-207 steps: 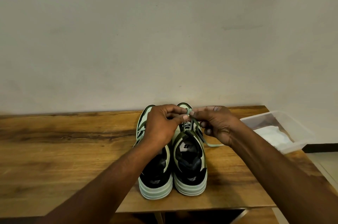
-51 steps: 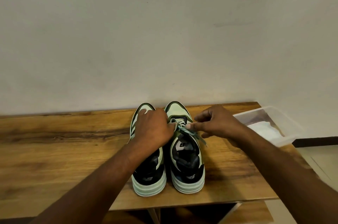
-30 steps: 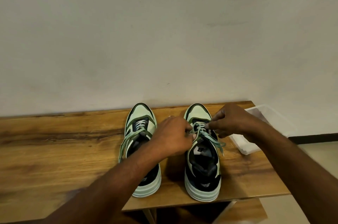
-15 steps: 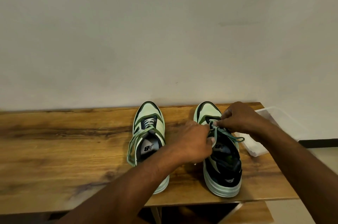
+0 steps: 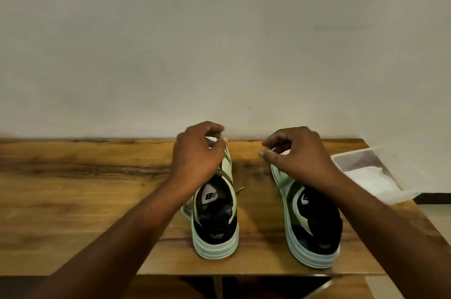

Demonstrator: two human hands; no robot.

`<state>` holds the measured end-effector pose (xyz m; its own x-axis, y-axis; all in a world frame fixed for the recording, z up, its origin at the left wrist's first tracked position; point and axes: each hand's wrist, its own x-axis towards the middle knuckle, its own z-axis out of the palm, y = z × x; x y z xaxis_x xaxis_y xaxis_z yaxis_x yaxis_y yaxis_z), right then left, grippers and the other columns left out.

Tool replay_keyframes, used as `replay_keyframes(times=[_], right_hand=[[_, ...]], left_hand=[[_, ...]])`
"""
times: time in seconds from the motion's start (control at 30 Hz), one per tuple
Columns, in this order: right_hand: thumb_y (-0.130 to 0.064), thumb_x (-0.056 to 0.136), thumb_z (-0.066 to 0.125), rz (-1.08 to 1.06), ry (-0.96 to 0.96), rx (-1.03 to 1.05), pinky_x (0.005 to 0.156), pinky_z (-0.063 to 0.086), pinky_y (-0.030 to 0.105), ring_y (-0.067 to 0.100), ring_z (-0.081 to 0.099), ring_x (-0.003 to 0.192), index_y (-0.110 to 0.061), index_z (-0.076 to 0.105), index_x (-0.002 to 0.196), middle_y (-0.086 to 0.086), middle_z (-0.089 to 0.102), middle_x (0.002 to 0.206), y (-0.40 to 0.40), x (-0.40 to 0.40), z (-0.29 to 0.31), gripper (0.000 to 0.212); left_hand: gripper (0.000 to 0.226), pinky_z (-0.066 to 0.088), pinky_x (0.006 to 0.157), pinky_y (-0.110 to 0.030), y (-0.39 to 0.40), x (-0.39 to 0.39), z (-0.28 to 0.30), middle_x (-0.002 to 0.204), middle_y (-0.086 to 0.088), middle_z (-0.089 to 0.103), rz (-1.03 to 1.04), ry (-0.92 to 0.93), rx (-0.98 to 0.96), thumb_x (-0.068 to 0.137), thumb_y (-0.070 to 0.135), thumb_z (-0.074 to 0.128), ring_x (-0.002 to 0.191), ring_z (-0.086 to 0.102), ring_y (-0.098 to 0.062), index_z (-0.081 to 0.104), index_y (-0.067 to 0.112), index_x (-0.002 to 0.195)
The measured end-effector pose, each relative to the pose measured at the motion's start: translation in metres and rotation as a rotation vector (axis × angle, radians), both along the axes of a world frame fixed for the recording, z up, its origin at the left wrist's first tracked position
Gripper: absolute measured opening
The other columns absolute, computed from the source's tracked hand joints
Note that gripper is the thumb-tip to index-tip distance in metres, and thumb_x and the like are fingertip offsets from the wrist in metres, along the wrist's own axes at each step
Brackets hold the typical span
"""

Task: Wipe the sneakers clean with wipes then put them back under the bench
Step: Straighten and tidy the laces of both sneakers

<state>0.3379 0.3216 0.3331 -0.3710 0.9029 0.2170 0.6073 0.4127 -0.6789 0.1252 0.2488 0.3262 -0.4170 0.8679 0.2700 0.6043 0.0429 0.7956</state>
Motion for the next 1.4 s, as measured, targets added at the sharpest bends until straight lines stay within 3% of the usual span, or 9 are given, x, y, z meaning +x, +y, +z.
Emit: replay_keyframes(times=[0.17, 0.27, 0.33, 0.47, 0.67, 0.9, 1.0, 1.2, 1.4], right_hand=[[-0.057, 0.067, 0.090, 0.193, -0.061, -0.114, 0.077, 0.062, 0.024, -0.003, 0.071, 0.083, -0.028, 0.078, 0.111, -0.013, 0.076, 0.095, -0.024, -0.062, -0.019, 0.054], [-0.059, 0.065, 0.090, 0.258, -0.158, -0.078, 0.082, 0.060, 0.025, -0.001, 0.069, 0.091, -0.029, 0.076, 0.117, -0.013, 0.076, 0.108, -0.028, -0.073, -0.023, 0.061], [-0.055, 0.067, 0.090, 0.267, -0.185, -0.038, 0.077, 0.054, 0.017, -0.001, 0.067, 0.090, -0.030, 0.076, 0.118, -0.015, 0.074, 0.110, -0.031, -0.083, -0.023, 0.058], [-0.047, 0.070, 0.091, 0.262, -0.200, -0.026, 0.070, 0.047, 0.009, -0.002, 0.065, 0.086, -0.030, 0.078, 0.113, -0.014, 0.074, 0.108, -0.029, -0.087, -0.022, 0.048], [-0.049, 0.066, 0.092, 0.211, -0.263, -0.035, 0.079, 0.060, 0.028, 0.001, 0.067, 0.085, -0.031, 0.078, 0.108, -0.014, 0.073, 0.098, -0.023, -0.065, -0.017, 0.047], [-0.039, 0.069, 0.092, 0.176, -0.290, -0.077, 0.081, 0.060, 0.028, 0.003, 0.069, 0.087, -0.031, 0.078, 0.107, -0.010, 0.073, 0.098, -0.013, -0.037, -0.012, 0.041], [-0.039, 0.069, 0.092, 0.185, -0.275, -0.077, 0.079, 0.059, 0.026, 0.002, 0.069, 0.086, -0.030, 0.078, 0.105, -0.014, 0.072, 0.097, -0.012, -0.033, -0.009, 0.040], [-0.030, 0.075, 0.091, 0.359, -0.224, 0.016, 0.073, 0.058, 0.024, -0.001, 0.068, 0.078, -0.040, 0.080, 0.098, -0.021, 0.068, 0.093, -0.016, -0.033, 0.005, 0.027], [-0.026, 0.078, 0.089, 0.374, -0.216, -0.014, 0.075, 0.059, 0.033, 0.002, 0.069, 0.076, -0.036, 0.081, 0.084, -0.014, 0.070, 0.090, -0.011, -0.033, 0.000, 0.015]], left_hand=[[0.055, 0.057, 0.098, -0.049, -0.025, -0.059, -0.027, 0.117, -0.001, 0.074, 0.209, -0.165, -0.223, 0.079, 0.049, 0.073, 0.109, 0.069, -0.023, 0.072, 0.018, 0.124], [0.045, 0.059, 0.090, -0.044, -0.030, -0.057, -0.041, 0.094, -0.002, 0.077, 0.150, -0.313, -0.419, 0.077, 0.057, 0.067, 0.093, 0.072, -0.026, 0.077, 0.015, 0.093], [0.043, 0.062, 0.088, -0.052, -0.032, -0.059, -0.050, 0.083, -0.002, 0.080, 0.081, -0.386, -0.470, 0.081, 0.053, 0.068, 0.085, 0.077, -0.026, 0.080, 0.012, 0.085], [0.028, 0.062, 0.088, -0.052, -0.031, -0.057, -0.059, 0.083, -0.001, 0.080, 0.068, -0.431, -0.423, 0.094, 0.043, 0.070, 0.084, 0.078, -0.023, 0.081, 0.017, 0.091], [0.038, 0.062, 0.092, -0.043, -0.023, -0.042, -0.058, 0.113, 0.000, 0.078, -0.057, -0.469, -0.411, 0.097, 0.040, 0.071, 0.102, 0.074, -0.018, 0.073, 0.019, 0.128], [0.046, 0.051, 0.059, -0.022, -0.015, -0.013, -0.056, 0.120, 0.001, 0.073, -0.120, -0.452, -0.413, 0.099, 0.036, 0.071, 0.102, 0.071, -0.015, 0.063, 0.018, 0.140], [0.039, 0.052, 0.058, -0.022, -0.012, -0.011, -0.056, 0.112, 0.004, 0.075, -0.132, -0.436, -0.403, 0.098, 0.033, 0.072, 0.097, 0.072, -0.011, 0.067, 0.018, 0.134], [0.025, 0.062, 0.083, -0.038, -0.009, -0.026, -0.047, 0.097, 0.003, 0.080, -0.195, -0.342, -0.410, 0.086, 0.031, 0.085, 0.094, 0.075, -0.016, 0.078, 0.023, 0.109], [0.015, 0.053, 0.062, -0.026, -0.013, -0.038, -0.034, 0.077, -0.006, 0.078, -0.296, -0.267, -0.554, 0.081, 0.012, 0.088, 0.068, 0.069, -0.011, 0.079, 0.007, 0.092]])
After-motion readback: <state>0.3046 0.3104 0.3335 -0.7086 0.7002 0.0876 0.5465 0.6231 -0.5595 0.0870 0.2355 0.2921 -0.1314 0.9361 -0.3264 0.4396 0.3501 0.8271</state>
